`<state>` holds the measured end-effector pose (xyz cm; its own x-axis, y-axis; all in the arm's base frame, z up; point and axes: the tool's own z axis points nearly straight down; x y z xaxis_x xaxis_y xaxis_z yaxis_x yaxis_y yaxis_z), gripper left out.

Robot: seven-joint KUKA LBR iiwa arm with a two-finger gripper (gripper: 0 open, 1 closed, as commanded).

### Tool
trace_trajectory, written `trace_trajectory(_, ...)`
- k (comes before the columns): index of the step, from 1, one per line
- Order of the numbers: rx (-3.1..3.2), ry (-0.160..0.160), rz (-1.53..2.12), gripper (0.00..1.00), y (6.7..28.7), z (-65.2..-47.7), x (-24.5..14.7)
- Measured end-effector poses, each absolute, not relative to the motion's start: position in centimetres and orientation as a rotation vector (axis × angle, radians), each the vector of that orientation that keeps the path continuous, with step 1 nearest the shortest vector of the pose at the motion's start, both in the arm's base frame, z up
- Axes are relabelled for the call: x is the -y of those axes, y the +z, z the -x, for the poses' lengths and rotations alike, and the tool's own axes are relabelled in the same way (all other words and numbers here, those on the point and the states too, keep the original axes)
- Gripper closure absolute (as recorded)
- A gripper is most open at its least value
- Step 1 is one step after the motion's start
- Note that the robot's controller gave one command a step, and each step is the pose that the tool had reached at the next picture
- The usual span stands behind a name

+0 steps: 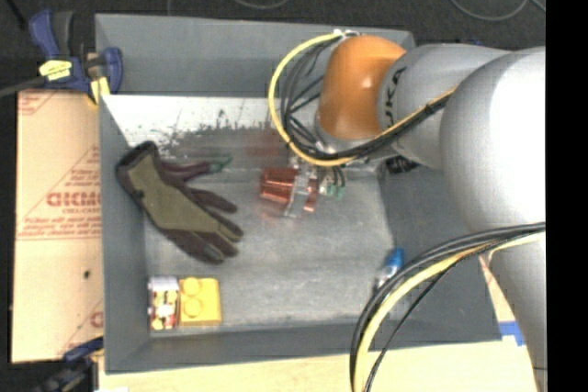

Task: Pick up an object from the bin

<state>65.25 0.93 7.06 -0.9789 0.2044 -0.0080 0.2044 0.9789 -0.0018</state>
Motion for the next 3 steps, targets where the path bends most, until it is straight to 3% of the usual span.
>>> trace_trajectory(3, -3.118, -0.004, -0.318, 1.0, 7.05, -65.25, -0.95)
